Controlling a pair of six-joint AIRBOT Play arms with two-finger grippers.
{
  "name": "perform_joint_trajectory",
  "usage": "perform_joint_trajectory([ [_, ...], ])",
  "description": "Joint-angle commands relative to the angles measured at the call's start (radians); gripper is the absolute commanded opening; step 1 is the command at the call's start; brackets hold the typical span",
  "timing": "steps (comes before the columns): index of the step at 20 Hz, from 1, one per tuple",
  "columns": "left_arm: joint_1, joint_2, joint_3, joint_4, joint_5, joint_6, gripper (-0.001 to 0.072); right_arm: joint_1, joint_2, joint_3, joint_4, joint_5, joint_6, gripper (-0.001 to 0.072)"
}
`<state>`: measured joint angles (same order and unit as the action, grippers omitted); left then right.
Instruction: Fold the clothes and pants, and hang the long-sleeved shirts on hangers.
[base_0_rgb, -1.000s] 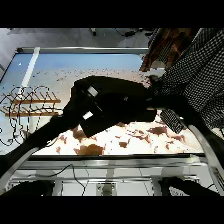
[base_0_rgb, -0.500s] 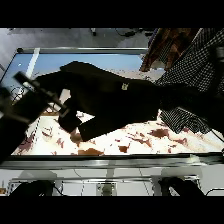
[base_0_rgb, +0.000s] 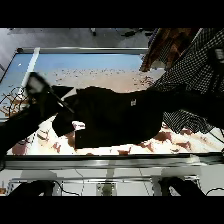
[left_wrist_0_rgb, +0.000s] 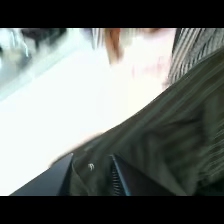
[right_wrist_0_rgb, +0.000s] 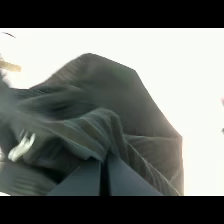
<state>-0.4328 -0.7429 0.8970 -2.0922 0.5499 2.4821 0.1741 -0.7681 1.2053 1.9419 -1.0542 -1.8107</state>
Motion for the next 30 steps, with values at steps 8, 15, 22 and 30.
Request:
perform_joint_trajectory([
  [8,0.232,0.091,0.000,0.019,0.032,-0.160,0.0501,0.001,-0.055,-0.011,0.024,0.023,-0.016,0.0031],
  [15,1.039,-0.086,-0.067,0.017,0.167,-0.241,0.0550,0.001,-0.055,-0.011,0.025,0.022,-0.037,0.0031],
  [22,1.145,-0.402,-0.098,0.028,0.221,-0.163,0.0545,0.001,-0.056,-0.011,0.024,0.067,-0.062,0.0030],
  [30,1.053,-0.525,-0.097,0.013,0.156,-0.061,0.0545,0.001,-0.056,-0.053,0.023,0.071,-0.062,0.0030],
])
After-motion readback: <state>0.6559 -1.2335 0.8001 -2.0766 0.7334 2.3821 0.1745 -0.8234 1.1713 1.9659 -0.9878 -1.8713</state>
